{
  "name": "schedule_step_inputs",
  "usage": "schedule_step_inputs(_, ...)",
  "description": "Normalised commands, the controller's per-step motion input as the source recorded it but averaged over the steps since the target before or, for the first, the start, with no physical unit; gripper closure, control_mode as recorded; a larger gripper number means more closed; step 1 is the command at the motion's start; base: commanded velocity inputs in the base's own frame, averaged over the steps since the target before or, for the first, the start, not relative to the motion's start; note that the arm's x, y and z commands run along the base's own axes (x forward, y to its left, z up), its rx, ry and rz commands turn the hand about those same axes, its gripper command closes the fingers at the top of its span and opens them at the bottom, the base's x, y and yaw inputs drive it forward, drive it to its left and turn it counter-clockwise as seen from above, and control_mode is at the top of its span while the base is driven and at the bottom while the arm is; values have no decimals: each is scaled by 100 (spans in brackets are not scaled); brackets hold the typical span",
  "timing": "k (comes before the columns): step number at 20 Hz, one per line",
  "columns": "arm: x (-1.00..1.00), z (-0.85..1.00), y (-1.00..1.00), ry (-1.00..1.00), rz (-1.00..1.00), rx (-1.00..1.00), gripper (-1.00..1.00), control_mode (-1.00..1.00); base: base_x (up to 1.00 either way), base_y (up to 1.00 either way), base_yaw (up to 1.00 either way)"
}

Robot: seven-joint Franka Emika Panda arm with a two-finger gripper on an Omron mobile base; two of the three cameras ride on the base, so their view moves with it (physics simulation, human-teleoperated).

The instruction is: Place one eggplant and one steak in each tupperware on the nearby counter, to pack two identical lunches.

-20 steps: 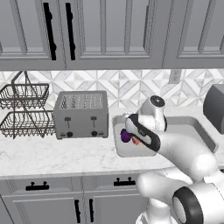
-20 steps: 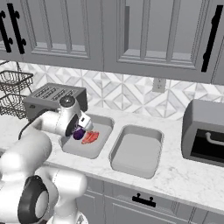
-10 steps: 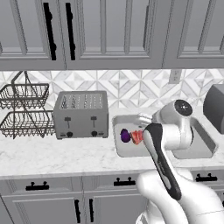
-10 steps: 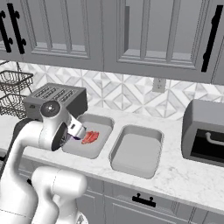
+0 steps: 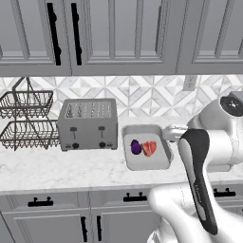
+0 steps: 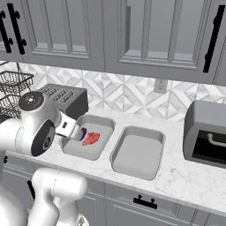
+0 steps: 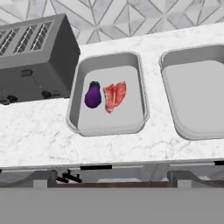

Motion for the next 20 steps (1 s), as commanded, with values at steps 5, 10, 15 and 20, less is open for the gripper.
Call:
schedule_step_inputs(5,-100,-22,0,0,4,-12,-100,-100,0,0,0)
schedule_step_inputs(10,-60,-49,0,-1,0,-9,-100,100,-40,0,0)
schedule_step_inputs(15,0,0,0,0,0,0,-100,100,-100,0,2)
schedule_step_inputs(20,0,0,0,0,0,0,-100,100,-100,2,26)
